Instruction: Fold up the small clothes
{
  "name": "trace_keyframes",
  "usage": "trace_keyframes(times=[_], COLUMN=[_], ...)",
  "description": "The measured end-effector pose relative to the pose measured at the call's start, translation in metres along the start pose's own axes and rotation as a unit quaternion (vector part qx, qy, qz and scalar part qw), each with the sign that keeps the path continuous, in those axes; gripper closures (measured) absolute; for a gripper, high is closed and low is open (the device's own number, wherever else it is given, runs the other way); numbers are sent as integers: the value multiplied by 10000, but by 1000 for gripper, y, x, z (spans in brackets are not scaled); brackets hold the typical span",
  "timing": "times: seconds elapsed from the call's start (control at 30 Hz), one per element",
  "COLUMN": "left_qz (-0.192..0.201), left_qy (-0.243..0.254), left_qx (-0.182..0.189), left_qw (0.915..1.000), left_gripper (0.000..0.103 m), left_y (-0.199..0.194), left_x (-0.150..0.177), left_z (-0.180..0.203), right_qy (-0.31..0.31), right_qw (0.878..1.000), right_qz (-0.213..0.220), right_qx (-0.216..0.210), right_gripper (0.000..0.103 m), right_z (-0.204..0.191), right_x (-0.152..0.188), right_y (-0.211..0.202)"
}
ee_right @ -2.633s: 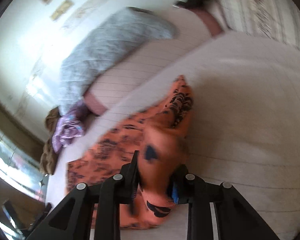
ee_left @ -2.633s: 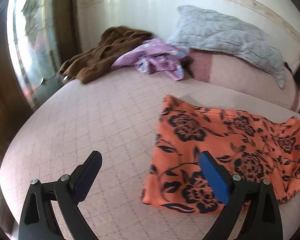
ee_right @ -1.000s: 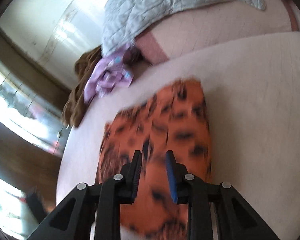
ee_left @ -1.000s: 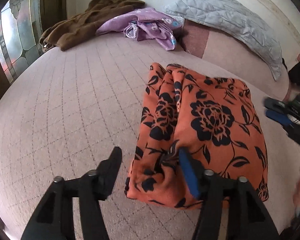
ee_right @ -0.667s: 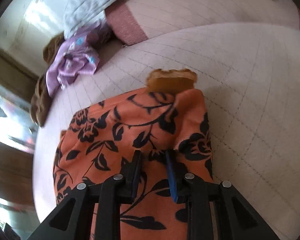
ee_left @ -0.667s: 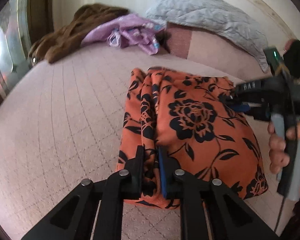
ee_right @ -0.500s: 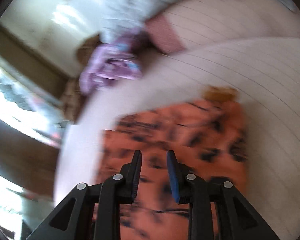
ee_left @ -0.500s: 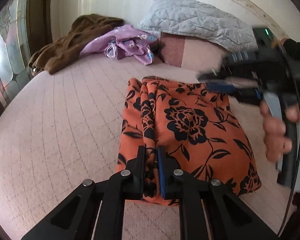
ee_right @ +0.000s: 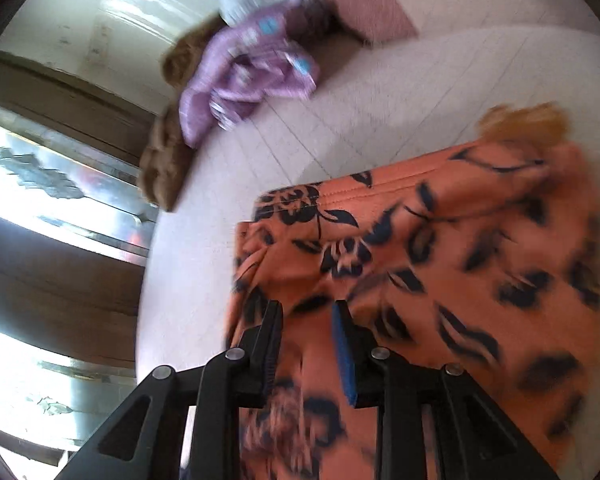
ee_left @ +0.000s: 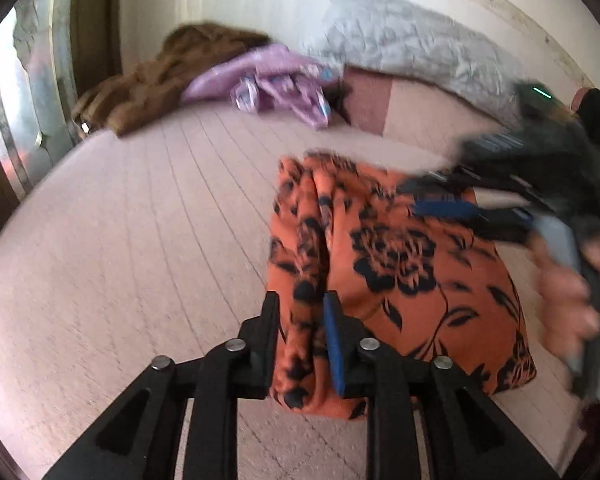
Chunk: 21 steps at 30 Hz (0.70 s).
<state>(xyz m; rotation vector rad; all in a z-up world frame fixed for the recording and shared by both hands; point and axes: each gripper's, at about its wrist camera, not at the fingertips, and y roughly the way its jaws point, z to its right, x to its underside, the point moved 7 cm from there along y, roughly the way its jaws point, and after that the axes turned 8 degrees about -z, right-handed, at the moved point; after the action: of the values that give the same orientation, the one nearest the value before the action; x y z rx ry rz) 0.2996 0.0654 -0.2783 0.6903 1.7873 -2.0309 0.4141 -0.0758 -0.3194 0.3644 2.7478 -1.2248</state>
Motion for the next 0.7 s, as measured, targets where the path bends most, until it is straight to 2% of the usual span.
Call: trace_keyframes(times=[0.03, 0.1, 0.23, 0.3, 0.37, 0.4, 0.47, 0.57, 0.7], left_qz=[71, 73, -36, -73, -115, -133, -129, -93, -66], left_qy=[47, 65, 1, -25, -62, -68, -52, 31, 28], left_qx=[-80, -146, -259, -338, -386, -419, -493, -587, -595], left_qw=[9999, 9998, 9997, 9994, 9992, 9990, 9987, 9982, 9982], left_gripper=[69, 67, 67, 67, 67, 67, 67, 67, 67], left_y=[-3, -2, 3, 8, 10, 12, 12, 13, 12], left_x=[-2, -4, -4, -4, -2, -1, 1, 2, 1], left_z=[2, 3, 0, -1, -4, -6, -7, -7, -8], right_qy=[-22, -73, -272, -391, -356, -336, -322, -361, -477], right_qw=[9999, 9994, 9984, 9972, 9957, 9959, 9969, 9955, 9936], right_qz=[87, 293, 422, 354, 9, -70, 217, 246, 52], right_qx=[-123, -160, 259, 530, 857, 841, 677, 836, 1021], right_gripper=[73, 73, 73, 73, 70, 70, 70, 70, 70], right_z=[1, 7, 20, 28, 47, 56, 61, 56, 49], right_x=[8, 28, 71, 93, 111, 120, 125, 126, 129], right_y=[-14, -45, -80, -82, -67, -57, -58, -59, -66])
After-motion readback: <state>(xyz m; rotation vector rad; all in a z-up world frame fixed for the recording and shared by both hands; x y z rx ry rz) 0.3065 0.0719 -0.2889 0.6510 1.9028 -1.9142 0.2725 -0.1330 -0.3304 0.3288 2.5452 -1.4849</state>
